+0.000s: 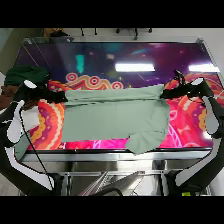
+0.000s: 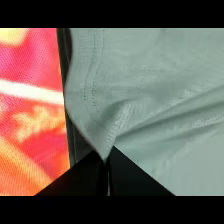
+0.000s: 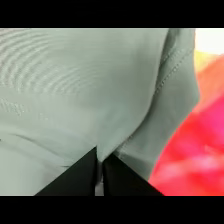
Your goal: Fold the shirts.
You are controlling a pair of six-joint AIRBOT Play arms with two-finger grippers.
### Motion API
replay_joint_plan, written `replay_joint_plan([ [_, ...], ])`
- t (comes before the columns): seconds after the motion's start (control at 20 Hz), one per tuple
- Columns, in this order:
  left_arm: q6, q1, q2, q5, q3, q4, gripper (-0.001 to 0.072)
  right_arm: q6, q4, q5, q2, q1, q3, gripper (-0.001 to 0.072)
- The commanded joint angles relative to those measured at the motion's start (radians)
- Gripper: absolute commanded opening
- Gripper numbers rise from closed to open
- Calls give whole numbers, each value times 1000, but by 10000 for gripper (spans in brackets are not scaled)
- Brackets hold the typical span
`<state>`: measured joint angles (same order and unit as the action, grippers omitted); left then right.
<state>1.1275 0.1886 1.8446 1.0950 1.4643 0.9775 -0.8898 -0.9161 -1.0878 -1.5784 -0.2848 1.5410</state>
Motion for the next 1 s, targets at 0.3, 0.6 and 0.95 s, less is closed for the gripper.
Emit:
replay_joint_plan([
  [0.3, 156, 58, -51, 366, 190, 105, 657, -331, -230, -112, 291, -50, -31, 299],
  [0.6, 130, 180, -338, 319, -389, 103, 658, -507, -233, -222, 621, -203, -534, 300],
  [0.95, 103, 145, -485, 98, -781, 58, 656, -507, -175, -230, 797, -264, -908, 458],
])
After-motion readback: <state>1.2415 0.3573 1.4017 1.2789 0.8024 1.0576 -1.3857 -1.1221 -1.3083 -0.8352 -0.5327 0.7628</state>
